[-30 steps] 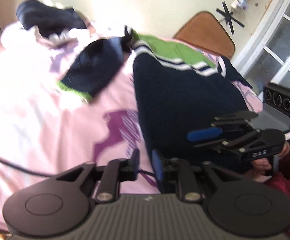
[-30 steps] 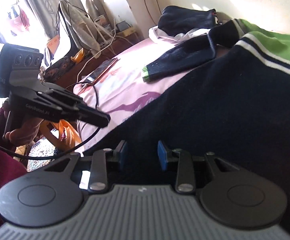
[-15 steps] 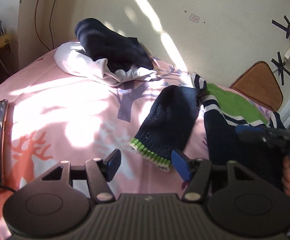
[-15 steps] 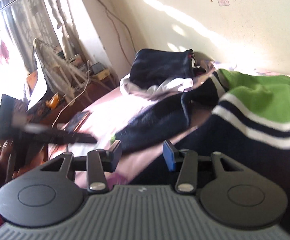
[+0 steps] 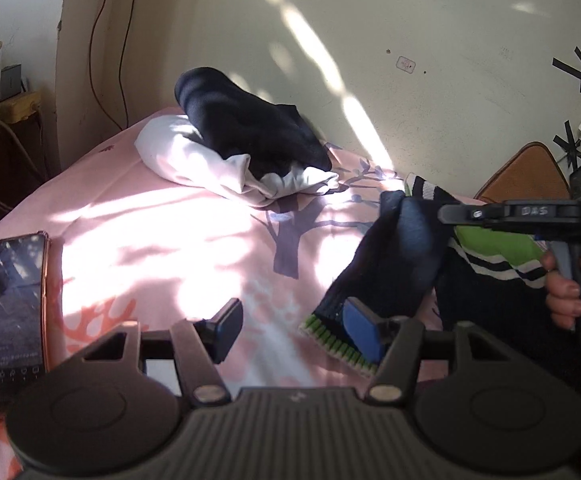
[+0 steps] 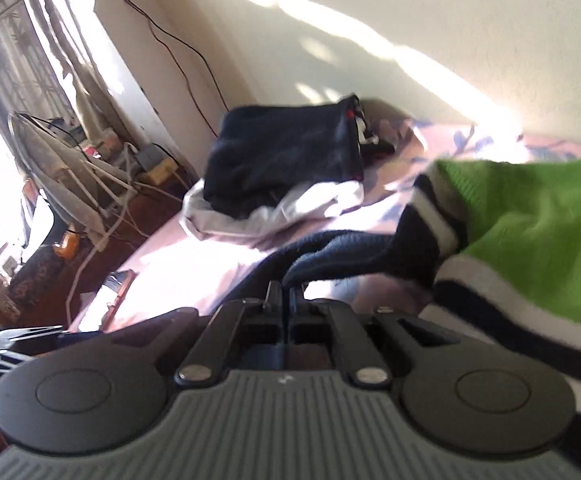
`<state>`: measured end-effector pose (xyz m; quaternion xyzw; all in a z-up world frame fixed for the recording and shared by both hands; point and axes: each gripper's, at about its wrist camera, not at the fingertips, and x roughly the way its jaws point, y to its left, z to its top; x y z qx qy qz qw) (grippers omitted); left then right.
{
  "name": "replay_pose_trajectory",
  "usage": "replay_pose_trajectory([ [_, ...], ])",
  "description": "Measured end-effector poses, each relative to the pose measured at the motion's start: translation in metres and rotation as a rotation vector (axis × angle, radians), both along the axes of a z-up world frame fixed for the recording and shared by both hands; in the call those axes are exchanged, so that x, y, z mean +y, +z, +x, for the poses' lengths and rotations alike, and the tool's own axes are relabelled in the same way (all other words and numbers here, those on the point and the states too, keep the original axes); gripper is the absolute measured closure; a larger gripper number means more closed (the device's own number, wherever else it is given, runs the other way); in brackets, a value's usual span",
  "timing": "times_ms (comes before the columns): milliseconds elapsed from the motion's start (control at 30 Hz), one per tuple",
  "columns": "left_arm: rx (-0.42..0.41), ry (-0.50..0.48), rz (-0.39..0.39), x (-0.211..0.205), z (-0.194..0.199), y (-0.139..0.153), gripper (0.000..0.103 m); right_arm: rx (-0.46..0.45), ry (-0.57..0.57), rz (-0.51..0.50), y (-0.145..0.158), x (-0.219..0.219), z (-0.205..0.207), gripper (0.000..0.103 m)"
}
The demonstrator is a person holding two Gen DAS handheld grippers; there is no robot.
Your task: Fold small clothes
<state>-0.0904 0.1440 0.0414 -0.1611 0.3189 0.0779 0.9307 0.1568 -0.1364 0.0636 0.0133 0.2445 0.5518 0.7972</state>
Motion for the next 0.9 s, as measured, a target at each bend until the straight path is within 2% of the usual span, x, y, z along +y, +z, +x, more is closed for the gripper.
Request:
replay_pose_trajectory([
  [67, -0.014, -0.026, 0.005, -0.003, 0.015, 0.006, 0.046, -0.046, 0.014, 0.004, 0.029, -0.036, -0.005, 0.097],
  [167, -0.037, -0.064, 0.006, -0.012, 0.048, 0.017, 0.046, -0.128, -0.024, -0.063, 0.060, -0.086, -0.001, 0.097],
  [233, -0.053, -0.104, -0.002, -0.023, 0.078, 0.023, 0.046, -0.186, -0.071, -0.142, 0.068, -0.114, 0.007, 0.090],
  [267, -0.055, -0.125, -0.007, -0.029, 0.094, 0.024, 0.045, -0.216, -0.140, -0.171, 0.067, -0.130, 0.013, 0.083],
  [300, -0.051, -0.148, -0.012, -0.036, 0.113, 0.025, 0.045, -0.225, -0.216, -0.187, 0.064, -0.144, 0.020, 0.057],
  [333, -0.044, -0.174, -0.015, -0.044, 0.132, 0.024, 0.045, -0.223, -0.314, -0.182, 0.058, -0.162, 0.028, 0.040],
  [367, -0.033, -0.203, -0.013, -0.053, 0.153, 0.022, 0.045, -0.203, -0.387, -0.149, 0.050, -0.179, 0.033, 0.040],
  [400, -0.024, -0.222, -0.003, -0.061, 0.170, 0.020, 0.045, -0.157, -0.414, -0.110, 0.041, -0.196, 0.037, 0.040],
  [467, 0.002, -0.251, 0.016, -0.075, 0.208, 0.011, 0.045, -0.043, -0.410, -0.016, 0.017, -0.224, 0.036, 0.040],
  [500, 0.018, -0.254, 0.010, -0.078, 0.226, 0.007, 0.045, -0.016, -0.402, 0.016, 0.004, -0.231, 0.030, 0.040],
  [600, 0.058, -0.245, -0.048, -0.082, 0.275, -0.008, 0.045, 0.020, -0.363, 0.041, -0.030, -0.226, 0.002, 0.040],
  [700, 0.057, -0.263, -0.083, -0.089, 0.302, -0.021, 0.045, -0.005, -0.267, 0.009, -0.050, -0.200, -0.026, 0.038],
  [733, 0.057, -0.268, -0.084, -0.093, 0.308, -0.027, 0.045, -0.024, -0.243, -0.016, -0.055, -0.189, -0.033, 0.038],
  [767, 0.060, -0.265, -0.079, -0.095, 0.312, -0.031, 0.049, -0.060, -0.232, -0.054, -0.057, -0.176, -0.039, 0.040],
  [800, 0.066, -0.260, -0.073, -0.099, 0.315, -0.035, 0.062, -0.106, -0.230, -0.103, -0.059, -0.165, -0.042, 0.061],
  [833, 0.069, -0.258, -0.071, -0.100, 0.318, -0.041, 0.074, -0.158, -0.231, -0.166, -0.058, -0.155, -0.044, 0.092],
  [867, 0.070, -0.252, -0.080, -0.100, 0.319, -0.045, 0.091, -0.218, -0.242, -0.232, -0.055, -0.149, -0.041, 0.092],
  [900, 0.057, -0.236, -0.094, -0.099, 0.317, -0.049, 0.092, -0.263, -0.255, -0.256, -0.046, -0.149, -0.038, 0.093],
])
